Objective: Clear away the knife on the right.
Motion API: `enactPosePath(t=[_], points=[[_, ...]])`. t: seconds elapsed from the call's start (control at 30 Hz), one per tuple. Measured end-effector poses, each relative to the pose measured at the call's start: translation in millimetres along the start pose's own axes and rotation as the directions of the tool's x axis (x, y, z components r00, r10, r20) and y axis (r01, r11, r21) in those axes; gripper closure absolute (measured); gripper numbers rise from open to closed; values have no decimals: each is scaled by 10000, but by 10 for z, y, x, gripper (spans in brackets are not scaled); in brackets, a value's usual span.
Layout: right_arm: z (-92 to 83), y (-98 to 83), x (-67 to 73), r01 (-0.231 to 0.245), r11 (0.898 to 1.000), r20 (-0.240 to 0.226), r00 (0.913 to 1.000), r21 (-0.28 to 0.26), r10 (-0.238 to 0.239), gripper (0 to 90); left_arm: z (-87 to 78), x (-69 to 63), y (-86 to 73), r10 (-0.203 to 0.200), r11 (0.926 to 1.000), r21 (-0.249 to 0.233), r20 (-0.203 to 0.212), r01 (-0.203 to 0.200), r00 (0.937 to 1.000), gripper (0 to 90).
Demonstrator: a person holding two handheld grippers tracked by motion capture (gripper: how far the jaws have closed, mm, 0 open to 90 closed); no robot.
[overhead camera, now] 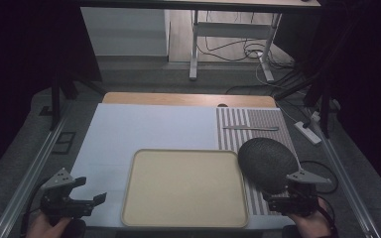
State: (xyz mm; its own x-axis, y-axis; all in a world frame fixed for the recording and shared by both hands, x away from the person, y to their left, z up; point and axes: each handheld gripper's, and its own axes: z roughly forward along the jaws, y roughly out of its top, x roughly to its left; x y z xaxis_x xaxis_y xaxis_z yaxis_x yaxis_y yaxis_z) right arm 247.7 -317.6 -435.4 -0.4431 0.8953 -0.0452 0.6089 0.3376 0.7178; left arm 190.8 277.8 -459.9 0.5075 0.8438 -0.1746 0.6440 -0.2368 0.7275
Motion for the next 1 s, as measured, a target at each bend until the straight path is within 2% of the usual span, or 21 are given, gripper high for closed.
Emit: enactPosePath(t=[0.2, 0.47, 0.6, 1.0], points=[[-3, 1, -18, -233, 9997, 18, 9997, -7, 233, 14, 2, 4, -4, -32, 10000, -39, 14, 32, 10000, 61], [22, 11, -5, 22, 9997, -318, 9995, 229, -15, 14, 3, 6, -3, -58, 10000, -22, 38, 59, 10000, 61], [35, 16, -4, 11, 9994, -289, 9996, 357, 0, 14, 3, 7, -2, -67, 10000, -13, 42, 67, 10000, 61], [65, 55, 17, 261, 9996, -601, 9979, 120, -253, 14, 4, 7, -2, -73, 10000, -7, 30, 73, 10000, 61]])
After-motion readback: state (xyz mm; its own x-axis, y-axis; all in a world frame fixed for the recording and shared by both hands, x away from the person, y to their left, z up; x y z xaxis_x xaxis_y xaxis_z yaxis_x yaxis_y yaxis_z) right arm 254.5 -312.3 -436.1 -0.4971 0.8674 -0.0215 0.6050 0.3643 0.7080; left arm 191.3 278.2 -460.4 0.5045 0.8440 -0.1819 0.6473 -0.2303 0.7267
